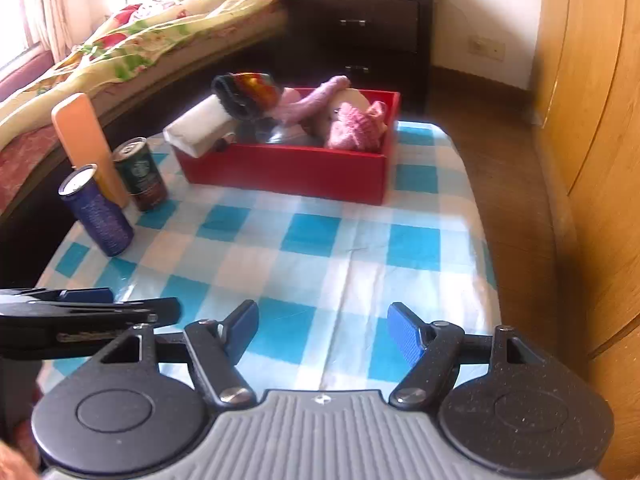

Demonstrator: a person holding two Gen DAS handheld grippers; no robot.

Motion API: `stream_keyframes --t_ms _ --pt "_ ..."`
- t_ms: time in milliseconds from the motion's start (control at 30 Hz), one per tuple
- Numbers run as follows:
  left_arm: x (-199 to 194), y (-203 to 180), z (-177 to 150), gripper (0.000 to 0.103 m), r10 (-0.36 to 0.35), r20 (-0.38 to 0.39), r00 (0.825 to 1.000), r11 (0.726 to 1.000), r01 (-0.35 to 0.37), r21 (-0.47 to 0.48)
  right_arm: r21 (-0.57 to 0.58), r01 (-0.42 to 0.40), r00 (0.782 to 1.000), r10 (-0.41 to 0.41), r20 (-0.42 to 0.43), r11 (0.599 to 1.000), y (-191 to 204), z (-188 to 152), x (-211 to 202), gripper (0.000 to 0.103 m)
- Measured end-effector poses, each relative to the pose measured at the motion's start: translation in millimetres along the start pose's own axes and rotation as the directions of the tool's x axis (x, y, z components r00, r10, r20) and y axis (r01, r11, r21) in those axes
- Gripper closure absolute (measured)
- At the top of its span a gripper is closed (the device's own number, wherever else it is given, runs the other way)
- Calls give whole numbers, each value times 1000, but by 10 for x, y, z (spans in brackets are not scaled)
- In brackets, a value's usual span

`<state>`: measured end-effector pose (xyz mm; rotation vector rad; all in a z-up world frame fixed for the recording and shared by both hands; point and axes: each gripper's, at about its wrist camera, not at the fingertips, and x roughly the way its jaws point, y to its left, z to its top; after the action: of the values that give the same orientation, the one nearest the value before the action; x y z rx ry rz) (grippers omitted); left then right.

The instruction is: Organize soft objects

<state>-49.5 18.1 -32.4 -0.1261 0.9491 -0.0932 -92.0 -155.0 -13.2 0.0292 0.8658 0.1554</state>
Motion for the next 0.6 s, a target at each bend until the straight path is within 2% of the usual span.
stream_keyframes --t_ms 167,267,333,467,600 --pt "-102 74 -86 23 39 28 999 999 -40 16 -30 24 999 -23 29 999 109 -107 -133 54" --pt "-103 135 -85 23 40 28 999 999 -40 5 -35 20 999 -19 40 999 157 -150 -177 53" --pt "-88 135 -69 23 31 24 999 1000 -31 0 -45 31 998 -28 55 998 190 -151 -154 53" --pt "-85 51 -54 23 3 30 1000 1000 -3 9 -28 103 990 -100 97 994 147 -88 -89 53" --pt "-43 -25 -50 23 -2 29 1000 1000 1 23 9 97 991 -97 90 995 71 -55 -11 53"
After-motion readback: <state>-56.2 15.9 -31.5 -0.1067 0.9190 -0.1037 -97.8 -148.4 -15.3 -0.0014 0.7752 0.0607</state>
